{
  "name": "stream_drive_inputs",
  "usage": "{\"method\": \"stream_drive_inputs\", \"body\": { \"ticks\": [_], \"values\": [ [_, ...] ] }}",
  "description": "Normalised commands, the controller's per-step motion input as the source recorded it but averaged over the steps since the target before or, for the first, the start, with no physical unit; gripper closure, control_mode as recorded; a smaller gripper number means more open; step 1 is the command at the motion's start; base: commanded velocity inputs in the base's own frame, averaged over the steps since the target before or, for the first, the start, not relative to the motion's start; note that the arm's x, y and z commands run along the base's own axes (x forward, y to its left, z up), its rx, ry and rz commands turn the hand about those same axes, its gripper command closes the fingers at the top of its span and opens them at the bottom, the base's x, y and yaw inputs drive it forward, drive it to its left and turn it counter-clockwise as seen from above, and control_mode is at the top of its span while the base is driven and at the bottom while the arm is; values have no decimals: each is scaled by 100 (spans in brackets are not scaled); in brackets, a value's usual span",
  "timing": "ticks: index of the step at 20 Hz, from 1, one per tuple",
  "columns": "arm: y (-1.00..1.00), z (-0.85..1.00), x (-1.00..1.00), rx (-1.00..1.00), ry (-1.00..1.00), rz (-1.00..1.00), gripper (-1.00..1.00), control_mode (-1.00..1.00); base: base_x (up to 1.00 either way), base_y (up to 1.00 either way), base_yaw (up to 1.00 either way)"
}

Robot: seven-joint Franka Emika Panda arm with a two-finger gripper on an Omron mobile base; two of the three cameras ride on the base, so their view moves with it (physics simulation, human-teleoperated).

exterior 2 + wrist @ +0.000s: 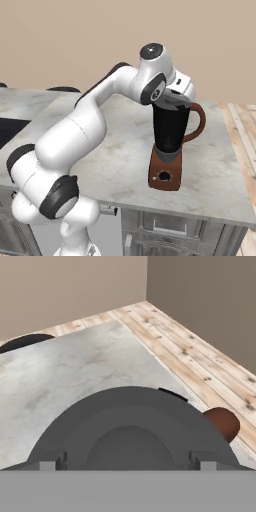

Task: Close the lid blender by securely placing the lid on top.

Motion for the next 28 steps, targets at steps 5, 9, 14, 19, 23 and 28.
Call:
{"method": "stream_drive_inputs", "body": {
  "ticks": [5,9,14,19,23,28],
  "values": [
    [37,43,-32,-3,-11,2,-100,-100,0,0,0],
    [96,35,-61,-10,-1,0,-100,-100,0,0,0],
    [100,9,-66,-15,0,0,-100,-100,0,0,0],
    [78,-11,-53,-15,-1,0,-100,-100,0,0,0],
    [0,-2,0,-1,0,0,-100,-100,0,0,0],
    [0,-20,-5,-4,0,0,-100,-100,0,0,0]
  ]
}}
